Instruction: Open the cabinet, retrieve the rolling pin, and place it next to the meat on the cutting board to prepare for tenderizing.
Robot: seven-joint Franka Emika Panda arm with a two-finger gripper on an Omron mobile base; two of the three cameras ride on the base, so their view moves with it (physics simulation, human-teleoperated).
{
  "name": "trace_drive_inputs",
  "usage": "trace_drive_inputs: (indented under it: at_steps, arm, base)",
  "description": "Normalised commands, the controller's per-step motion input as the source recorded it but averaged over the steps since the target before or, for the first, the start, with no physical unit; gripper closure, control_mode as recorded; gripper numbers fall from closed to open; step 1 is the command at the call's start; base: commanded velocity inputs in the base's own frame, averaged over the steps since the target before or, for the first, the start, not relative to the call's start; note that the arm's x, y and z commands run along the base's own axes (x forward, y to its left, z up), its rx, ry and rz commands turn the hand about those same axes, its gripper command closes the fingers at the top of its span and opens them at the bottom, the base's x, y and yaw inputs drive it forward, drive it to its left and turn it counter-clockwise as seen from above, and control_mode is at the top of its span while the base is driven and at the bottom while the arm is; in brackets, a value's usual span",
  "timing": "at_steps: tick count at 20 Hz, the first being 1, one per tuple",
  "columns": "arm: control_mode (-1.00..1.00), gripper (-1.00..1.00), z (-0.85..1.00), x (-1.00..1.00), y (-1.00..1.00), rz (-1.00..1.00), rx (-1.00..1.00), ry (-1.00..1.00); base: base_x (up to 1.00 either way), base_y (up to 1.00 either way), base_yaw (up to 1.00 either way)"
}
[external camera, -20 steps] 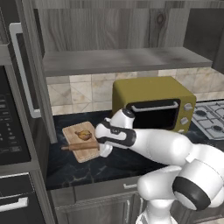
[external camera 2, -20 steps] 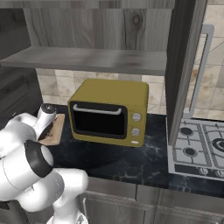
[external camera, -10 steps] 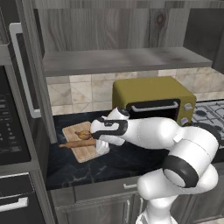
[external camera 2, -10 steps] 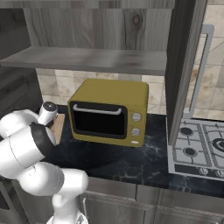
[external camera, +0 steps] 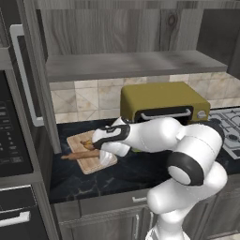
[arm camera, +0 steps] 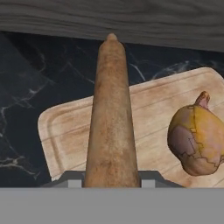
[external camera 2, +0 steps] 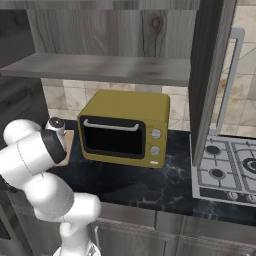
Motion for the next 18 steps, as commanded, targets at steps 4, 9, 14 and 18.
trace_drive_inputs:
  at_steps: [4, 9, 14, 18]
  arm:
    - [-1.0, 1.0, -0.23, 0.12, 0.04, 0.0, 0.0, 0.01]
    - [-1.0, 1.0, -0.24, 0.14, 0.0, 0.0, 0.0, 0.01]
    - [-1.0, -1.0, -0.19, 0.16, 0.01, 0.0, 0.0, 0.0]
    - [-1.0, -1.0, -0.02, 0.06, 0.0, 0.0, 0.0, 0.0]
  base:
    - [0.0, 0.0, 0.0]
    - [0.0, 0.0, 0.0]
    - [0.0, 0.0, 0.0]
    - [0.0, 0.0, 0.0]
